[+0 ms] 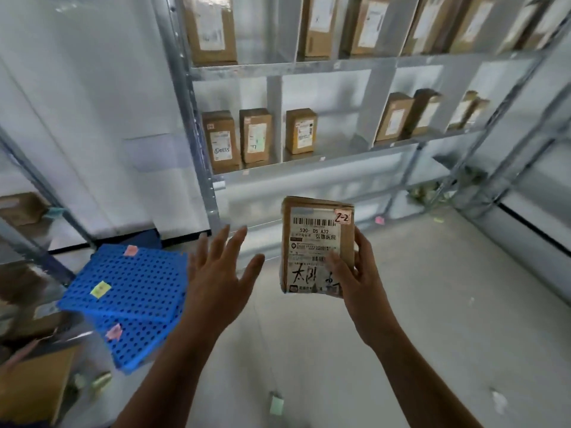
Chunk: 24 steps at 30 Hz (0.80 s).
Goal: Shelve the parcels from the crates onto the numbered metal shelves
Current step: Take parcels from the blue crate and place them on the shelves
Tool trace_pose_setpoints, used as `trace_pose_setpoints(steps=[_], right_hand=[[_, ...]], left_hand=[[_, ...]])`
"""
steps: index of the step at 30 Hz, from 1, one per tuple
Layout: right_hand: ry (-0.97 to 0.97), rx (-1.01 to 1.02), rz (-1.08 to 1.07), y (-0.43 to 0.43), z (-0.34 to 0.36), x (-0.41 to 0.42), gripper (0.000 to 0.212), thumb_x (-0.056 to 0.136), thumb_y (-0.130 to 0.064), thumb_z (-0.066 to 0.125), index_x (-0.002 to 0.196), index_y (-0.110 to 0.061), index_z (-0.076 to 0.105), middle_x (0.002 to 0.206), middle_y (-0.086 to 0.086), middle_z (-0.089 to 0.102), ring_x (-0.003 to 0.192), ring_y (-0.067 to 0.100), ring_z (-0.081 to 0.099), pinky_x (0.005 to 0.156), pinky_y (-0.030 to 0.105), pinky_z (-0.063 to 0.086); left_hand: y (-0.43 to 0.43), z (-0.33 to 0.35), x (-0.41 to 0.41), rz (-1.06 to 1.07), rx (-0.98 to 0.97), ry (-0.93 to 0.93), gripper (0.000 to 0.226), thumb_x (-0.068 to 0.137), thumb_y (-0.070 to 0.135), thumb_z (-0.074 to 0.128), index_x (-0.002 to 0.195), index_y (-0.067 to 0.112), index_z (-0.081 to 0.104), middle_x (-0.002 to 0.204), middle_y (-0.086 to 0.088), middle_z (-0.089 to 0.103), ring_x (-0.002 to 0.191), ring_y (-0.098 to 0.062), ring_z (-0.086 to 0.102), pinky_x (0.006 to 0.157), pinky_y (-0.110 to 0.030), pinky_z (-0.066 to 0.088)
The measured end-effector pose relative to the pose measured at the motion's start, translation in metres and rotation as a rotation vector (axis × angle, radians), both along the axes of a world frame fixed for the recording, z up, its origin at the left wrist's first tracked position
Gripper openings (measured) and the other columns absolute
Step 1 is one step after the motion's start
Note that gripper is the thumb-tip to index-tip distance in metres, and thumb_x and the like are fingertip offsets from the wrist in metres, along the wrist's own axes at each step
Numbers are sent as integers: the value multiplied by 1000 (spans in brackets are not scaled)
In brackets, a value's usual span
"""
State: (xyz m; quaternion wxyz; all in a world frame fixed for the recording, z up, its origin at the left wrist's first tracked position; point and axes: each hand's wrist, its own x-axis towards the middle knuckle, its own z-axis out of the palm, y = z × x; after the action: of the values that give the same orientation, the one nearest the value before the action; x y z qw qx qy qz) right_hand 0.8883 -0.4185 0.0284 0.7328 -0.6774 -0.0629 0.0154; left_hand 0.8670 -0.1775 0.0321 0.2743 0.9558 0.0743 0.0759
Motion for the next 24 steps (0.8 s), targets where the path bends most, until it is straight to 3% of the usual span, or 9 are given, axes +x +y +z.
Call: trace_pose_setpoints(steps=[5, 10, 24], right_hand=[[3, 11, -16, -79, -6, 40, 70, 88, -57, 74, 149, -44, 42, 133, -1, 69, 119, 22, 70, 83, 39, 64], [22, 15, 1, -120, -19, 73, 65, 91, -52, 70, 149, -45, 42, 131, -1, 69, 118, 22, 71, 82, 38, 64], [134, -23, -40, -125, -61, 232, 68, 88, -54, 69, 150, -44, 41, 134, -3, 68, 120, 21, 70, 83, 41, 65]], left_hand=[[-77, -3, 45, -40, 62, 0, 83, 85, 80, 18, 161, 45, 13, 172, 13, 0, 156, -18, -18, 126, -47, -9], [-117, -5, 77, -53, 112, 17, 82, 87, 78, 19, 161, 44, 13, 172, 13, 1, 157, -17, -17, 125, -44, -11], [-129, -59, 266, -123, 74, 77, 81, 89, 78, 20, 161, 41, 17, 172, 10, 4, 156, -18, -16, 127, -48, -6]])
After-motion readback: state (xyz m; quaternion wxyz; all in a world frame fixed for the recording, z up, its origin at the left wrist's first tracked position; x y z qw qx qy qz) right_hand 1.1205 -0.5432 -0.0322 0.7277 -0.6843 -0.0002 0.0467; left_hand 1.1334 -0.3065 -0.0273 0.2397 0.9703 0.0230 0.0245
